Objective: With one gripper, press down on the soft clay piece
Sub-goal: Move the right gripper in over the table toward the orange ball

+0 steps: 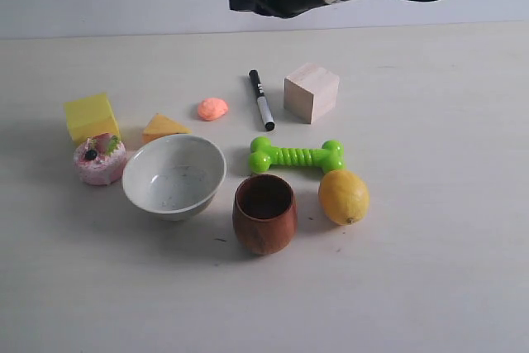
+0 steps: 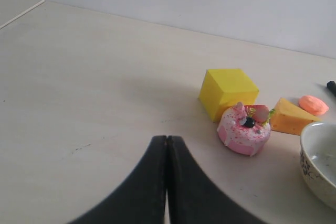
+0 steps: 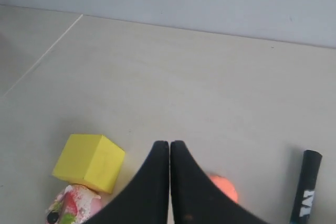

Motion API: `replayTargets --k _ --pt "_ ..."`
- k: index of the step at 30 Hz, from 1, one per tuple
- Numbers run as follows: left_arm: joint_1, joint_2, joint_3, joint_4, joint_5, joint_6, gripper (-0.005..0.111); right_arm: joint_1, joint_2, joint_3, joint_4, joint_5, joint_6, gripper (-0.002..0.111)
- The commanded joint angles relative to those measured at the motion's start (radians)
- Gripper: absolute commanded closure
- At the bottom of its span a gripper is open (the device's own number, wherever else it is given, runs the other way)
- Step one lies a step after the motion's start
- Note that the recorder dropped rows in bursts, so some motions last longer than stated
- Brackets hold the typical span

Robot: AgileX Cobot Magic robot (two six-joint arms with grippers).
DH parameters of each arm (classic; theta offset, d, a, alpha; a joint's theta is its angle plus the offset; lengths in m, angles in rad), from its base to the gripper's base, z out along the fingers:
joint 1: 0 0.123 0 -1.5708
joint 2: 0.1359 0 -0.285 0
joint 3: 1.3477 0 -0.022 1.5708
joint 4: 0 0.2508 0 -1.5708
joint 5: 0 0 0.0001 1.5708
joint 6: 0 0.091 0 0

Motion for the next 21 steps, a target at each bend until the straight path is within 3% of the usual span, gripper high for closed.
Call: replayTargets --k 1,21 --pt "-0.005 -0.007 0.003 -0.006 -0.001 0.003 0.107 0.048 0.068 -0.054 -0.005 0.09 -0.09 0.106" --pt "-0.005 -0.007 0.003 -0.006 -0.001 0.003 0.107 0.056 0.235 -0.19 -0.005 0.114 -0.058 0.106"
